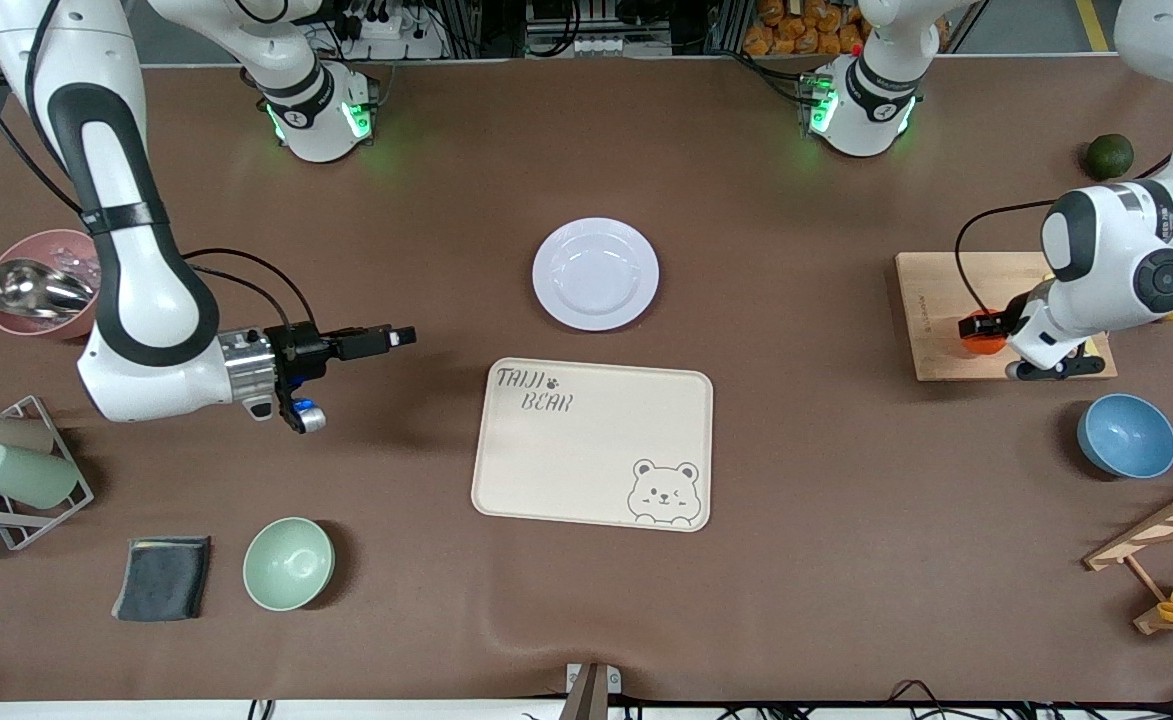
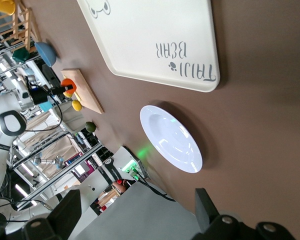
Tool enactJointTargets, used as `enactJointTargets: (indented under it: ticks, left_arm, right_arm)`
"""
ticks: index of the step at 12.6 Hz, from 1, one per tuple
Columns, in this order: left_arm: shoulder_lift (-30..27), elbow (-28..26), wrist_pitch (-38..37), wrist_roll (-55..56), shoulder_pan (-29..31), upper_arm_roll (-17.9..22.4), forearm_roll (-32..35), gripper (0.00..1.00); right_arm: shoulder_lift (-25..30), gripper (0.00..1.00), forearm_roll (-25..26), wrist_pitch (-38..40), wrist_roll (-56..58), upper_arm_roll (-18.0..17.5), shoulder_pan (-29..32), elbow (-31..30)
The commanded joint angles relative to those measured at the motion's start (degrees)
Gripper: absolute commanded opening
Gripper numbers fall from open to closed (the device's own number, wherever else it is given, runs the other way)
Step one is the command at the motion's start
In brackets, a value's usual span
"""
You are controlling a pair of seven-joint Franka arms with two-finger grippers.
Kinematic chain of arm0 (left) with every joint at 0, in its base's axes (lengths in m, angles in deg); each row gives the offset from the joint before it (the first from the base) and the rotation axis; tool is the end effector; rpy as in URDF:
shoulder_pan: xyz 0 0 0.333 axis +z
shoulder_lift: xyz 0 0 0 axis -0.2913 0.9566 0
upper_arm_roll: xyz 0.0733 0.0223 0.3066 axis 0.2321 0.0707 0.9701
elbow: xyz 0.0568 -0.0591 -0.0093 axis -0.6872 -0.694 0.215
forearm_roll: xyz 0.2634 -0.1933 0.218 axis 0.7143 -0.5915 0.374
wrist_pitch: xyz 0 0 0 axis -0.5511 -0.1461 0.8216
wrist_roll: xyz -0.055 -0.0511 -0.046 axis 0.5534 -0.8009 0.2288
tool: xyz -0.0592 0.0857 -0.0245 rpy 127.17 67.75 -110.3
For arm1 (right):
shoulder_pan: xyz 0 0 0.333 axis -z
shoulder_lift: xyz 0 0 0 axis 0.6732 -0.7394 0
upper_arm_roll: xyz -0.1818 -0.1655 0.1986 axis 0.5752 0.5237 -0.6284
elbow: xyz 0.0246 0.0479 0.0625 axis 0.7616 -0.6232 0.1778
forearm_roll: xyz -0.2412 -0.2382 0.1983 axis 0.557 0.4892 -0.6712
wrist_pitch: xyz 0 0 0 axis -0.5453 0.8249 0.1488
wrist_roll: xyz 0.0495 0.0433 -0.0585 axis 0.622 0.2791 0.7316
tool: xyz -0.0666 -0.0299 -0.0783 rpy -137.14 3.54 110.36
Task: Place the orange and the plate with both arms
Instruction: 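Carry the orange to the white plate with the left gripper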
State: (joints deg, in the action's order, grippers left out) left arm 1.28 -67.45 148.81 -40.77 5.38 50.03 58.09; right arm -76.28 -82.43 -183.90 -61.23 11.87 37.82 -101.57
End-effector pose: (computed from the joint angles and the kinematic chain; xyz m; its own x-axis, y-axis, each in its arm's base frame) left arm 0.5132 0.0921 0.2356 0.9781 0.0384 -0.2045 0.0320 -0.9989 -0.0345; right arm 0.5831 0.1429 0.2971 0.8688 0.1328 -0.4770 -0.3245 -0.5748 -0.7512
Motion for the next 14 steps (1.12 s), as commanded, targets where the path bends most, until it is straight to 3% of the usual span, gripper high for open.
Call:
enactJointTargets:
  ticks: [1, 3, 6, 14]
  left_arm:
    - [-1.62, 6.66, -9.97, 1.69, 0.00, -8.36, -2.09, 0.00]
    - [-0.91, 10.71, -14.91, 7.91, -0.52, -14.78, -6.66, 0.00]
    - [0.14, 11.86, -15.28, 26.42, -5.77, -22.17, -7.29, 0.00]
    - [10.68, 16.96, -8.09, 61.36, -30.48, -22.54, -7.38, 0.00]
  right_arm:
    - [1.22, 1.00, -2.00, -3.97, 9.91, 0.29, -0.87, -5.41]
    - [1.22, 1.00, -6.63, -4.61, 16.87, 0.37, -0.60, -8.74]
    - [1.40, 1.00, -12.10, -7.85, 20.75, 0.37, -1.30, -12.53]
    - [0.35, 1.00, -15.09, -13.65, 27.61, 0.37, -4.64, -15.35]
